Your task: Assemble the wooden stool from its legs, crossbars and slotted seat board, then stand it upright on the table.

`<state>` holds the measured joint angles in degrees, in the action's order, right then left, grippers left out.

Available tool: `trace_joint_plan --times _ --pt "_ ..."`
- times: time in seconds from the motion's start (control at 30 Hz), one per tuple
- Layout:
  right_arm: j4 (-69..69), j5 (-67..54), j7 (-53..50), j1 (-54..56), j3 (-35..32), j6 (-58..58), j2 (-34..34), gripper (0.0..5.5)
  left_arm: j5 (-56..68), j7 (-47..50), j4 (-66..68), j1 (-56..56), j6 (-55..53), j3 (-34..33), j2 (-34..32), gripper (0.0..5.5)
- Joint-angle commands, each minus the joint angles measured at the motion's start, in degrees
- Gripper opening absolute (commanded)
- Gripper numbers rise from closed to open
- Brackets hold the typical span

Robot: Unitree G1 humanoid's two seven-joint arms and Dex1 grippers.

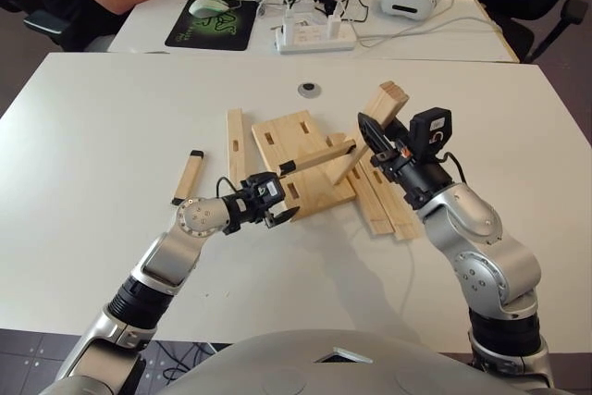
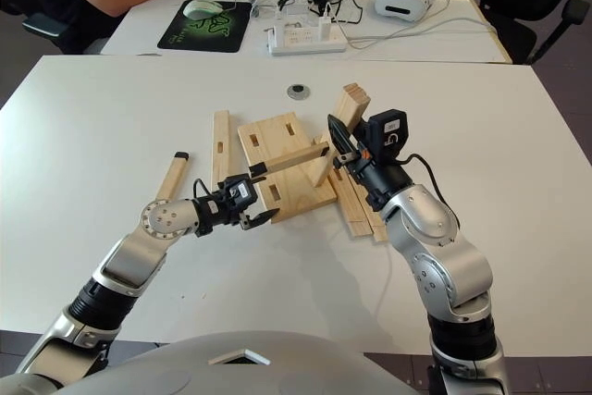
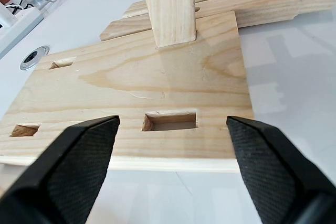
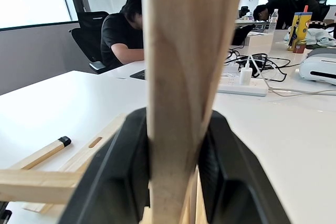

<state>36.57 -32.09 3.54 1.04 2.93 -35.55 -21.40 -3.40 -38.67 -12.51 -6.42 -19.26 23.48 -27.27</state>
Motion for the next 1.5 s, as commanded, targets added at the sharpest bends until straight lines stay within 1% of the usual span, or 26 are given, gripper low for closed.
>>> trace_joint_plan --times 0.03,0.17,0.2,0.23,0.33,0.53,0.6,0.7,0.8,0.83,1.03,1.23,1.4,1.47,1.5 --pt "-4.4 2.3 -1.5 -2.5 -0.2 -6.0 -0.4 1.06 -1.2 -0.1 1.1 0.0 0.0 -0.3 -1.0 3.78" --pt "-4.7 2.7 -1.5 -2.2 -0.3 -6.0 0.0 1.06 -1.3 -0.3 1.1 0.3 0.2 -0.6 -1.5 3.78" --pt "-4.6 2.6 -1.5 -2.3 -0.5 -5.8 0.2 1.42 -1.4 -0.3 1.3 0.2 0.3 -0.5 -1.6 3.78" --pt "-4.6 2.4 -1.4 -2.3 -0.7 -5.6 0.4 1.49 -1.5 -0.4 1.5 0.1 0.3 -0.4 -1.6 3.78" --pt "-4.2 2.6 -1.0 -1.8 -1.1 -5.8 1.0 2.02 -1.6 -0.5 1.9 -0.1 0.6 -0.4 -1.7 3.78" --pt "-3.9 2.2 -0.1 -0.2 -2.0 -6.3 1.7 2.82 -1.7 -0.3 2.4 -0.1 0.9 -0.7 -1.7 3.78" --pt "-3.5 1.7 0.3 0.4 -2.5 -6.7 2.0 3.17 -1.7 -0.2 2.3 0.1 0.9 -0.8 -1.7 3.78" --pt "-3.1 -0.3 1.1 1.7 -5.5 -7.3 2.5 3.17 -1.6 0.3 2.0 0.7 0.6 -1.0 -1.4 3.78" --pt "-6.8 -14.4 -0.9 5.4 -16.0 -10.7 6.7 3.17 -1.8 1.5 1.9 2.2 0.5 -1.1 -1.0 3.78" --pt "-8.7 -18.5 -1.4 7.0 -18.9 -11.9 7.2 3.17 -1.8 1.9 1.9 2.7 0.5 -1.1 -0.9 3.78" --pt "-18.1 -34.9 -5.4 14.3 -28.5 -15.8 5.7 3.17 -2.1 3.6 1.4 4.8 0.1 -1.4 -0.2 3.78" --pt "-22.7 -51.3 -8.4 16.3 -31.8 -19.7 2.0 3.17 -2.2 4.9 0.9 6.1 -0.3 -1.8 0.3 3.78" --pt "-23.5 -64.4 -11.7 19.4 -30.1 -18.6 0.5 3.17 -2.0 5.6 0.8 6.6 0.1 -1.9 0.5 3.78" --pt "-24.5 -64.9 -10.6 20.1 -30.5 -18.5 -2.1 3.17 -2.0 5.5 0.2 6.9 0.1 -2.0 0.2 3.78" --pt "-26.4 -63.7 -9.4 20.3 -31.2 -18.7 -4.4 3.17 -1.7 5.4 -0.6 7.1 0.3 -2.3 0.1 3.78"
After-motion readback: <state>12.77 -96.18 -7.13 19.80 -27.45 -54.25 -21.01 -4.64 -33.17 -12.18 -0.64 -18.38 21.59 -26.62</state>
